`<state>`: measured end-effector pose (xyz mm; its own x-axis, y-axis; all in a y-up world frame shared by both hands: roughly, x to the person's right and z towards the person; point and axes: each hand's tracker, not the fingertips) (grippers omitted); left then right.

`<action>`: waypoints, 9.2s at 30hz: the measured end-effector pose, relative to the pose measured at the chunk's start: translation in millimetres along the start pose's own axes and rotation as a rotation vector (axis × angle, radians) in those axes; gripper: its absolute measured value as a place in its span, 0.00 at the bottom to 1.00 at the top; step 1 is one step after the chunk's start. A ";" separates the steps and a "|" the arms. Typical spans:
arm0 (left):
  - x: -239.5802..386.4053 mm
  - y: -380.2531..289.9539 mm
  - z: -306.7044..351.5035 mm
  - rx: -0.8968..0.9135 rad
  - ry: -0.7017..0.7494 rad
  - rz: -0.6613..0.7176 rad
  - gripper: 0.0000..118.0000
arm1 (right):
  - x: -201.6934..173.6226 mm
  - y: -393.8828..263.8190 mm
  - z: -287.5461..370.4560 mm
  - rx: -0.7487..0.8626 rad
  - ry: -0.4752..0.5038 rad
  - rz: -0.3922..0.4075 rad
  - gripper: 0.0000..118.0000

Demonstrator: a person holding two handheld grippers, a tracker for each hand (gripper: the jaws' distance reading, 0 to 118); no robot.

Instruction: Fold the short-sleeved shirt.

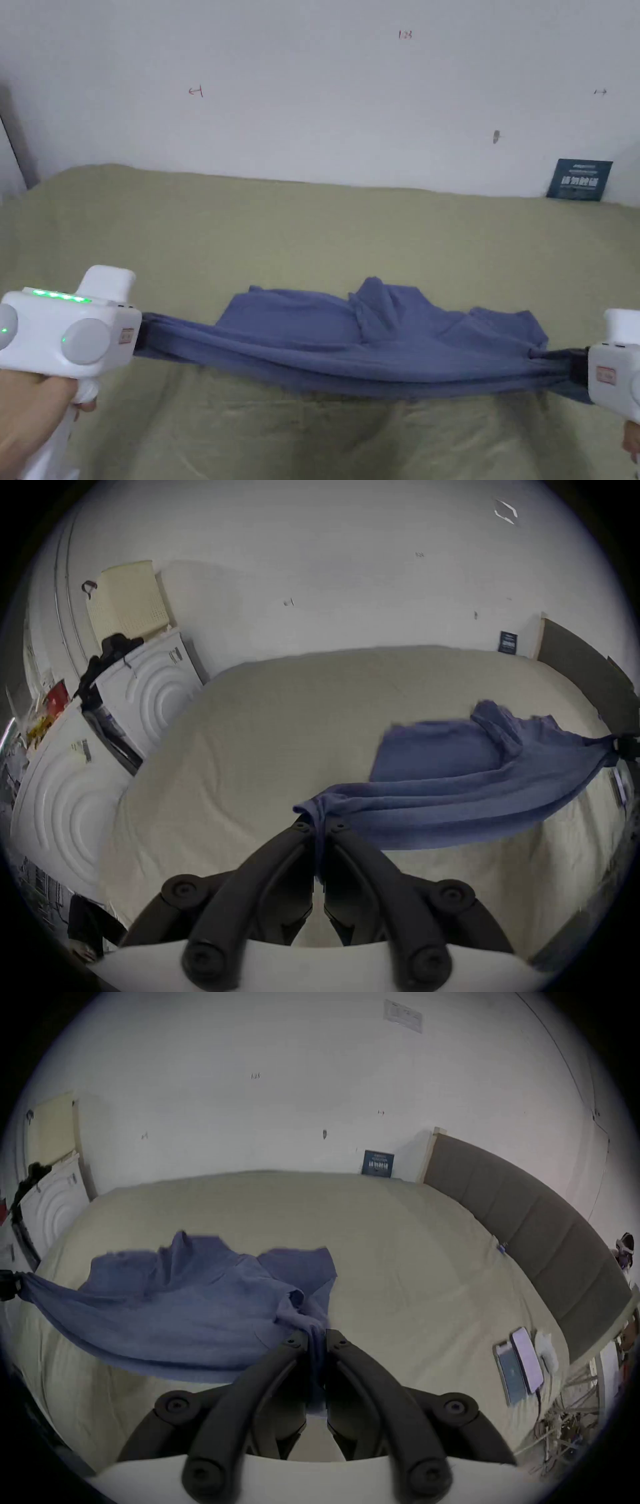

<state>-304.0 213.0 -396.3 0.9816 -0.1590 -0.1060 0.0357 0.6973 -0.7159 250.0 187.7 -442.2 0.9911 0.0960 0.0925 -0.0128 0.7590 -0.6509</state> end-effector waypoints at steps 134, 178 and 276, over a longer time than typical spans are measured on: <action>-9.6 -24.0 53.4 0.003 -0.151 0.178 0.04 | -45.5 130.5 48.3 0.143 0.178 0.187 0.00; 33.5 411.0 71.1 0.373 0.199 0.055 0.04 | -10.3 458.1 123.4 0.589 -0.092 0.015 0.00; -6.2 -161.7 37.4 -0.192 -0.188 0.220 1.00 | 29.7 -174.7 124.2 -0.113 0.020 -0.027 0.00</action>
<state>-308.9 127.4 -254.1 0.9799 0.1246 -0.1557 -0.1989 0.5534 -0.8088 265.2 138.0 -232.1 0.9934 0.0622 0.0968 0.0282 0.6840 -0.7289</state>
